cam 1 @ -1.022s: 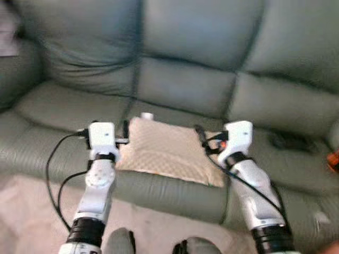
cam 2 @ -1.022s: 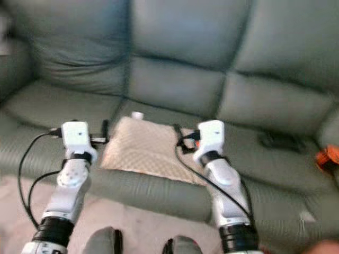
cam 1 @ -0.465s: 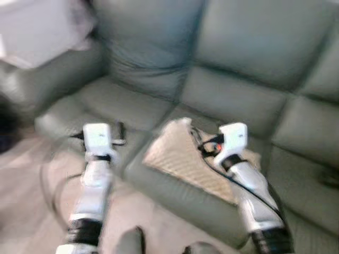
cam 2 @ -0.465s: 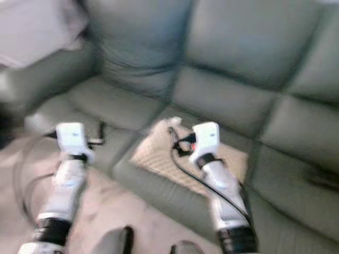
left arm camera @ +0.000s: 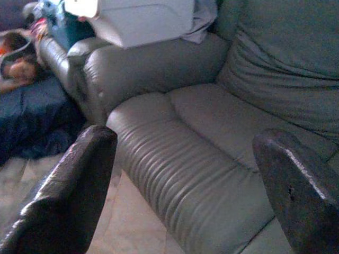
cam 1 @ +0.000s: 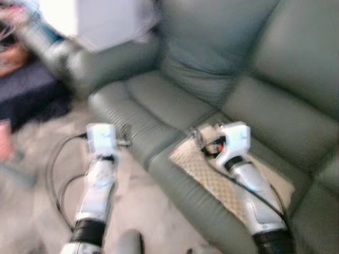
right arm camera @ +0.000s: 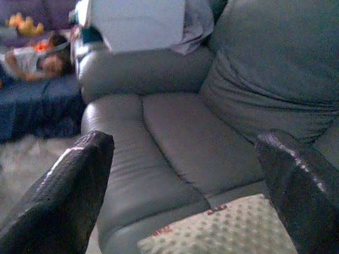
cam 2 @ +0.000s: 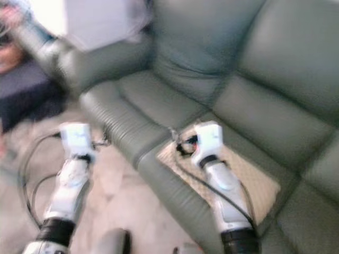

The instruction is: Move the pillow to the sofa

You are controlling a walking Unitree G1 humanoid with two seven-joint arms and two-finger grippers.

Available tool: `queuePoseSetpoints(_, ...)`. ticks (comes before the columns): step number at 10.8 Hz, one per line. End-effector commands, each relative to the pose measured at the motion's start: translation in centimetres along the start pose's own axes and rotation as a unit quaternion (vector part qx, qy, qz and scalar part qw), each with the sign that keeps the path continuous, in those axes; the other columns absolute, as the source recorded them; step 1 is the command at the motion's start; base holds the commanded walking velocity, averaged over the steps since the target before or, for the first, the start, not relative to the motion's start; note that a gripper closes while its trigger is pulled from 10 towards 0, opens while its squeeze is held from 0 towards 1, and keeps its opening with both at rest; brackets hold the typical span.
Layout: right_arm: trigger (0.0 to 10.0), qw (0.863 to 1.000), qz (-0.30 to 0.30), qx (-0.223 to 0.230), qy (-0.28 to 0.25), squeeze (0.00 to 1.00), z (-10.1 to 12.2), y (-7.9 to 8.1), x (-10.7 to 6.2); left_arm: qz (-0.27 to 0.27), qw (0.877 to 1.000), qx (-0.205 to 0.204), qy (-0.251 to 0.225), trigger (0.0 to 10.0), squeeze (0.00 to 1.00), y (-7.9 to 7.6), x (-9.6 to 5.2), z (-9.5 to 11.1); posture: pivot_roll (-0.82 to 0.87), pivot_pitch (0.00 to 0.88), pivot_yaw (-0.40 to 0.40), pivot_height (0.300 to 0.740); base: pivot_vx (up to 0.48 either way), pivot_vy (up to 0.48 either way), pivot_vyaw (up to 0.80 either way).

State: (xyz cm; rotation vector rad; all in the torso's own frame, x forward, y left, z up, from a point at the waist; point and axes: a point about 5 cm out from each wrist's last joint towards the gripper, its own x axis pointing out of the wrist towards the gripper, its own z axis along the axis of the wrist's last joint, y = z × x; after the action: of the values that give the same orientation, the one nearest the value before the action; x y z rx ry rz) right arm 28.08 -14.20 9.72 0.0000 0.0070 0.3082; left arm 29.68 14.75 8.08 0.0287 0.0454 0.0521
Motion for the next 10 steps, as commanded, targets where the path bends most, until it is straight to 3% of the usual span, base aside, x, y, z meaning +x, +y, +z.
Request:
queuePoseSetpoints(1, 10.0, 1.0, 0.01, 0.003, -0.011, 0.0, 0.45, 0.63, 0.43, 0.016, 1.0, 0.009, 0.0, 10.0, 0.0, 1.08, 0.1, 0.08, -0.1, 0.064, -0.041, 0.74, 0.0, 0.0, 0.8)
queuePoseSetpoints(5, 10.0, 1.0, 0.013, 0.006, -0.013, 0.0, 0.48, 0.71, 0.51, 0.015, 1.0, 0.009, 0.003, 10.0, 0.0, 1.12, 0.05, -0.01, -0.1, 0.07, -0.039, 0.74, 0.0, 0.0, 0.8)
queuePoseSetpoints(10, 10.0, 1.0, 0.002, 0.012, -0.015, 0.0, 0.47, 0.39, 0.48, 0.013, 1.0, 0.018, 0.012, 10.0, 0.0, 1.12, 0.07, -0.37, -0.1, 0.074, -0.039, 0.74, 0.0, 0.445, 0.09)
